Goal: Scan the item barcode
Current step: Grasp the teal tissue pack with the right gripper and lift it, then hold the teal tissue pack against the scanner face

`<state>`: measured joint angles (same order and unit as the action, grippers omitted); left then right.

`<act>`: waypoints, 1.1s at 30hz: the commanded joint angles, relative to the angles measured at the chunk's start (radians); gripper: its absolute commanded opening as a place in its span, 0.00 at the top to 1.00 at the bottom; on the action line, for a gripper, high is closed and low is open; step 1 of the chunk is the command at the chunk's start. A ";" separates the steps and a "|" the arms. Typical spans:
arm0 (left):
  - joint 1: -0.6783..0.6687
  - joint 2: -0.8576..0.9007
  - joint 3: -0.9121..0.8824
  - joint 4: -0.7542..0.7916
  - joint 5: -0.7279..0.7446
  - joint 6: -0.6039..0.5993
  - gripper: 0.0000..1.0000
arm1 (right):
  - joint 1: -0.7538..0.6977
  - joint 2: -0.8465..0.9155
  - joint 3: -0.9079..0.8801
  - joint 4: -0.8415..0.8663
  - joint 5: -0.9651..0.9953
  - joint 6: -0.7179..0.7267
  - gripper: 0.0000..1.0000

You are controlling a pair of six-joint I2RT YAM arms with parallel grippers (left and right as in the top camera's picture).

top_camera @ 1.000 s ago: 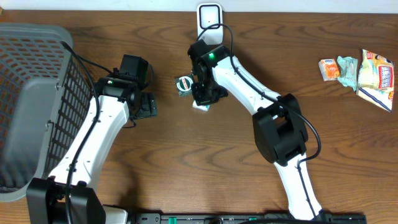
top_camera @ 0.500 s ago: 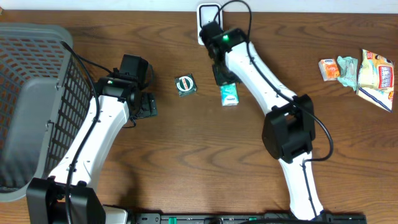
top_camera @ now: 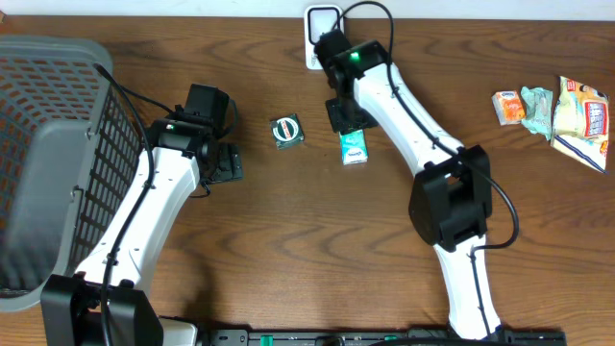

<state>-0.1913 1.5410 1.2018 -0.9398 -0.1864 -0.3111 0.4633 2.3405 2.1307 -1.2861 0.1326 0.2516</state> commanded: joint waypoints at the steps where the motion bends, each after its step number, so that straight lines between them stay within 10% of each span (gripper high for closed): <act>1: 0.005 -0.013 0.004 -0.005 -0.009 -0.005 0.02 | -0.045 -0.014 -0.077 0.042 -0.117 -0.006 0.65; 9: 0.005 -0.013 0.004 -0.005 -0.009 -0.005 0.02 | -0.115 -0.014 -0.306 0.219 -0.394 -0.051 0.69; 13: 0.005 -0.013 0.004 -0.005 -0.009 -0.005 0.02 | -0.148 -0.014 -0.357 0.236 -0.458 -0.051 0.98; 33: 0.005 -0.013 0.004 -0.005 -0.009 -0.005 0.02 | -0.420 -0.171 -0.338 0.247 -1.484 -0.434 0.99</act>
<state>-0.1913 1.5410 1.2018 -0.9398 -0.1864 -0.3111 0.0723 2.1967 1.7905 -1.0382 -1.1080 -0.0872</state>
